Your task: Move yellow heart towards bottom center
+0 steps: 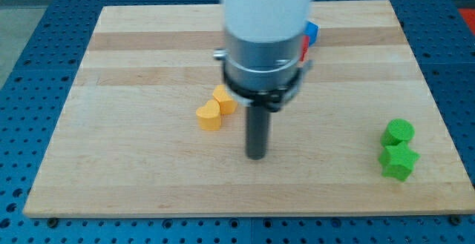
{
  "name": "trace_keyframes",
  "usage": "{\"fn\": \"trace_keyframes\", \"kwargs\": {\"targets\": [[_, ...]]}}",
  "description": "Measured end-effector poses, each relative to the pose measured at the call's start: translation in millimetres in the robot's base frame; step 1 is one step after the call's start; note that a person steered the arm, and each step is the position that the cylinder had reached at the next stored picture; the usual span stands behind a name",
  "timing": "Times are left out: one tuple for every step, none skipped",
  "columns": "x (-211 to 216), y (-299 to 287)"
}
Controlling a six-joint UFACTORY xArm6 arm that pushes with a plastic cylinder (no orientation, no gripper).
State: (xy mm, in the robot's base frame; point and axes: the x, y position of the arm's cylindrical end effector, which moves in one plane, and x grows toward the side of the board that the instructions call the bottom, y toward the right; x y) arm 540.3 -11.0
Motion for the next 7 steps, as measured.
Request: {"fn": "trace_keyframes", "kwargs": {"targets": [[-1, -64], [-27, -114], [-79, -125], [-90, -108], [-82, -67], [-65, -43], [-46, -42]]}}
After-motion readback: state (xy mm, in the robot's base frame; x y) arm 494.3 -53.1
